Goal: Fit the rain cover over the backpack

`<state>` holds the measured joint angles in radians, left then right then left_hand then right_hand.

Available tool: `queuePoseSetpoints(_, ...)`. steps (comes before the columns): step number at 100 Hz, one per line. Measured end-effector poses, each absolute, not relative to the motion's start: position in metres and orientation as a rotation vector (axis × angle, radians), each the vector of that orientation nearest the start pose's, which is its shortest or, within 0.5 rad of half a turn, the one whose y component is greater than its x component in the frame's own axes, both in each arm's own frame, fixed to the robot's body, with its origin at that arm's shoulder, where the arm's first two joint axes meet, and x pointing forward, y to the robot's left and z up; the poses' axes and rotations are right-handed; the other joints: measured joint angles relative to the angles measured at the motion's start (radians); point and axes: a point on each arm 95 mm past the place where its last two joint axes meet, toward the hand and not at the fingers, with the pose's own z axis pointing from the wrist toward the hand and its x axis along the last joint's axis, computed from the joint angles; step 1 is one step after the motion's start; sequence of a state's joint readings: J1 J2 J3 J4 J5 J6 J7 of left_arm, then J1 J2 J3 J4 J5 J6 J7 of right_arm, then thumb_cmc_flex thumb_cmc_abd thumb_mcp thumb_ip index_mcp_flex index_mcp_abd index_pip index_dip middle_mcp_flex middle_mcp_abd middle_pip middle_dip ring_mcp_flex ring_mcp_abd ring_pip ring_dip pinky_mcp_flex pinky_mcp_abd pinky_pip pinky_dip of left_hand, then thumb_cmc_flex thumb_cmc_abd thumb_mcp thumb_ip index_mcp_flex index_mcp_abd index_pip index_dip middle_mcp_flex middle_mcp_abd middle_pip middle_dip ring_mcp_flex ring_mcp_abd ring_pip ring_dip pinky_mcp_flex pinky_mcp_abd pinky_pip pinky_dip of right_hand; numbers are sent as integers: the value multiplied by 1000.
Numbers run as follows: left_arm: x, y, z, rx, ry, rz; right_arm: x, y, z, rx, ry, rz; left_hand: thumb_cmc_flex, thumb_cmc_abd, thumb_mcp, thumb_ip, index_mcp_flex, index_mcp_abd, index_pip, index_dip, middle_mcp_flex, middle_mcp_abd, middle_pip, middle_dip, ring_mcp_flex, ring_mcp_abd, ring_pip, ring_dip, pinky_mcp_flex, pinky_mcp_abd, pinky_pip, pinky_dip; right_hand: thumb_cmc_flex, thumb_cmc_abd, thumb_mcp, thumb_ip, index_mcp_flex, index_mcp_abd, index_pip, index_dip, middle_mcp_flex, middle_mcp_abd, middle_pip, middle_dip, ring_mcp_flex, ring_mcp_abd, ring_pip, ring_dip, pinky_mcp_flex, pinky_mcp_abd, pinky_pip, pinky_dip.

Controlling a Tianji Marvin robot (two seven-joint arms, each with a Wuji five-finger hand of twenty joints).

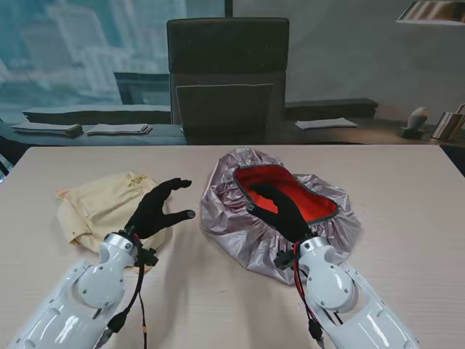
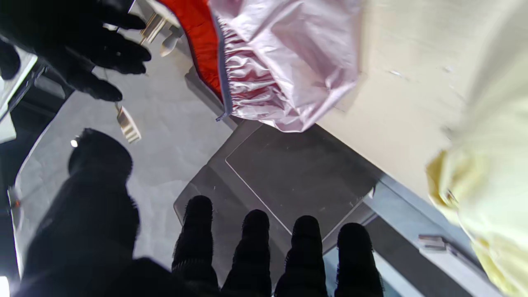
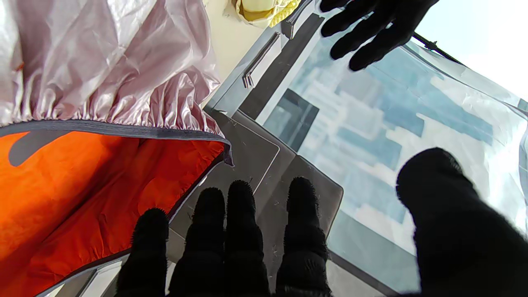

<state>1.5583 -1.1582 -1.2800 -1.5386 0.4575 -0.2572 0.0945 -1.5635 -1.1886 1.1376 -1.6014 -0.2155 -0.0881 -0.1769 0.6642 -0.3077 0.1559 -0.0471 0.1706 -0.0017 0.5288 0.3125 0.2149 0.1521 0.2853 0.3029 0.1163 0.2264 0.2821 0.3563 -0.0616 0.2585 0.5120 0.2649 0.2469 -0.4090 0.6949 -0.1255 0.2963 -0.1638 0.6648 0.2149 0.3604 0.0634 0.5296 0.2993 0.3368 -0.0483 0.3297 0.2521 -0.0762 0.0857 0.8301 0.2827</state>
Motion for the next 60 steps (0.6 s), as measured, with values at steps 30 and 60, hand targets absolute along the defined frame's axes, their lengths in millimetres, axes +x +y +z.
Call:
queuePoseSetpoints(30,356,90,-292,-1234,1458,-1601,393,47,-317,-2078,-976,-2406,-1,-84,-85,0,0,-2,-273,-125,-46,-28,-187,-22,-48,-45,-157,-11,4,-10,-195,-31,0,-9,0,0,0,0,0,0,1,0,0,0,0,0,0,0,0,8,0,1)
queuePoseSetpoints(60,344,136,-316,-1179,1640,-1241,392,48,-317,-2083,-993,-2414,-44,-228,74,0,0,-20,-436,-185,-66,-41,-261,-52,-63,-63,-238,-72,-1,-26,-368,21,0,-9,0,0,0,0,0,8,21,1,0,0,0,1,0,0,0,10,0,1)
